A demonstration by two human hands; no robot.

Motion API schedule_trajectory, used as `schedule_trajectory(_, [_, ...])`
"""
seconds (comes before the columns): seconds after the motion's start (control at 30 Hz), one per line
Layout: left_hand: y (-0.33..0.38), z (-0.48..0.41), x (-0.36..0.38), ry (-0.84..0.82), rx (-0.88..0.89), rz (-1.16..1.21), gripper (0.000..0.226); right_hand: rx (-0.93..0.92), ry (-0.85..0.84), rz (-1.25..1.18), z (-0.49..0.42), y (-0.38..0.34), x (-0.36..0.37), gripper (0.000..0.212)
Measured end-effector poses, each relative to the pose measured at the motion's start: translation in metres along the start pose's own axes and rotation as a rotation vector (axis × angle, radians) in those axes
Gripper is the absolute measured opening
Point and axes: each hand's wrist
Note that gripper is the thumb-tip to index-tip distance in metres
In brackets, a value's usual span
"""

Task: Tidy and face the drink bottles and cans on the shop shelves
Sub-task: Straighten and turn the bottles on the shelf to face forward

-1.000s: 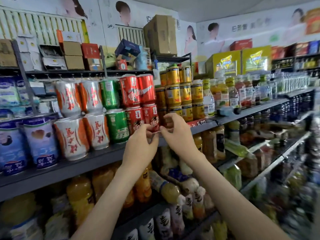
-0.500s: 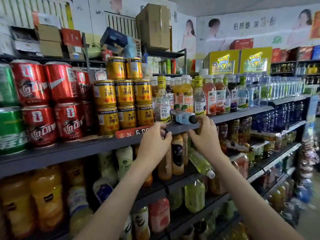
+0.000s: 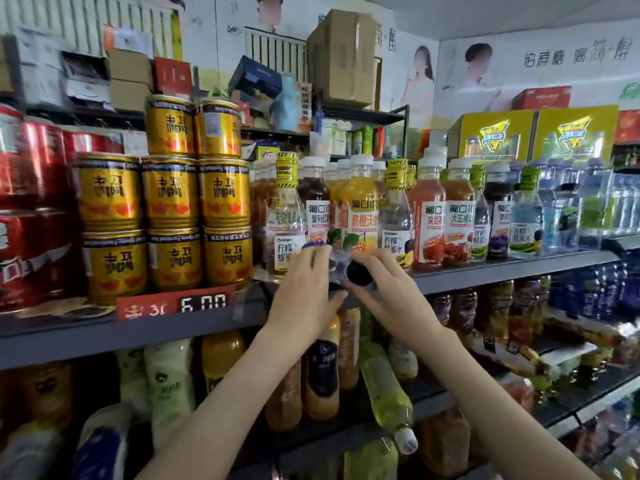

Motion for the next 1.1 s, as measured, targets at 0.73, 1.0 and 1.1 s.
schedule_trajectory(0.73, [0.019, -0.068, 0.021, 0.394, -0.346, -0.048, 0.054, 0.292, 0.044, -0.624, -0.068, 0.029, 0.024, 0.049])
schedule_trajectory(1.0, [0.021, -0.067, 0.017, 0.466, -0.177, -0.26, 0.048, 0.328, 0.191, -0.523, -0.087, 0.019, 0.029, 0.035])
schedule_trajectory(1.1, [0.012, -0.065, 0.022, 0.409, -0.07, -0.279, 0.054, 0.271, 0.139, -0.511, -0.08, 0.024, 0.032, 0.043])
Point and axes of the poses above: each hand's wrist, its own z-axis away from the middle knuckle, its own x-axis out of the palm, y = z × x, and after that the axes turned 12 degrees about x, right-handed
